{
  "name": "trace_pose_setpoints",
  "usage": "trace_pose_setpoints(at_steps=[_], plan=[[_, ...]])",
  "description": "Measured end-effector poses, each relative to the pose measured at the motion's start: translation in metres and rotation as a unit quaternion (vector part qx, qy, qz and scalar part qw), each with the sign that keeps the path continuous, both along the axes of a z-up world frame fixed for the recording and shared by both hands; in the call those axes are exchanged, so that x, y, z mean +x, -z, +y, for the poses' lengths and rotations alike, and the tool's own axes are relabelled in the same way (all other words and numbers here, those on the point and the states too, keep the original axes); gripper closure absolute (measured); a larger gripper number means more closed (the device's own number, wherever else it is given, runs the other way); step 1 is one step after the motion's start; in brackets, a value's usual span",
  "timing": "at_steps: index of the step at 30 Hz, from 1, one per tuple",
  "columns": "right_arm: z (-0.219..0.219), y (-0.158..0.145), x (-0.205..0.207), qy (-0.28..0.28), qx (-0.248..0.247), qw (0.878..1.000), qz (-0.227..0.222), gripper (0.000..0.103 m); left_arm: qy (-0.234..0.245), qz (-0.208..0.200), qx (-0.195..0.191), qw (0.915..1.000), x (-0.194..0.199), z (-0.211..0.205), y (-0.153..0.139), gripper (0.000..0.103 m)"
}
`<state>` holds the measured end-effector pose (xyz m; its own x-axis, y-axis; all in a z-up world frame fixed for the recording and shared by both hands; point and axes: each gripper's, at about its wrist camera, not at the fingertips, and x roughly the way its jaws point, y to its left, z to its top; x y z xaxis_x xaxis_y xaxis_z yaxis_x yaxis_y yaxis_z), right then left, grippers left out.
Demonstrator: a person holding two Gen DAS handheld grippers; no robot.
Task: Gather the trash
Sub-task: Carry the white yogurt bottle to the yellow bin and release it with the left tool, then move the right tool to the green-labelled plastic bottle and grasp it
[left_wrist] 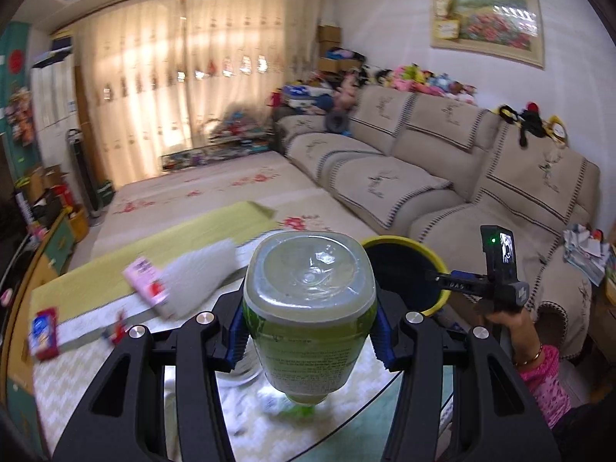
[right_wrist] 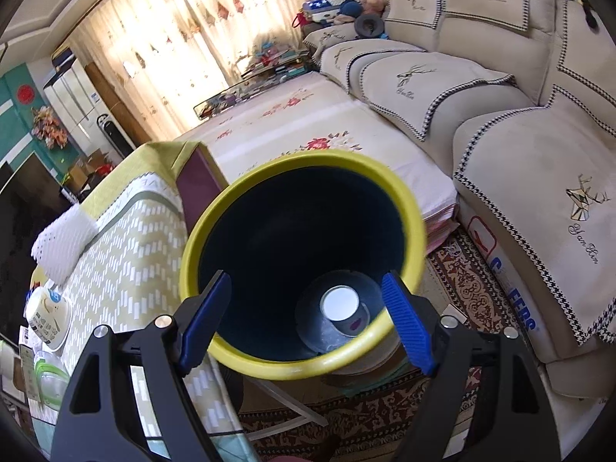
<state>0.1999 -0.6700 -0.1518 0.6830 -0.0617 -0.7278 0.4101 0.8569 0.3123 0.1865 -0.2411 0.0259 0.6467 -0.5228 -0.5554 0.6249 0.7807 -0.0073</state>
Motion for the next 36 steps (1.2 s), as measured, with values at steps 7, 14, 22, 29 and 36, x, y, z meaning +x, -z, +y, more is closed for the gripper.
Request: trace_pose_setpoints(at_steps=[7,14,22,29,36], plan=[[-0.034,-0.010,-0.033,0.043,-0.011,0.999,-0.017,0.026,0.063,0.038,0.008,0.9972,0.039,-0.113,0.026,0.052],[-0.062,0.000,-0.055,0.073,-0.006,0.997,-0.004,0.026,0.078,0.078,0.026,0.9936,0.078,-0.222,0.082,0.052],[-0.073,0.021,-0.065,0.086,0.017,0.996,0.015,0.026,0.059,0.170,0.094,0.9793,0.119,-0.299,0.185,0.052],[-0.066,0.025,-0.065,0.083,0.022,0.996,0.019,0.026,0.047,0.181,0.092,0.9781,0.112,-0.287,0.202,0.035],[-0.039,0.019,-0.057,0.051,0.022,0.998,0.017,0.026,0.034,0.120,0.034,0.9916,0.069,-0.210,0.122,0.017]])
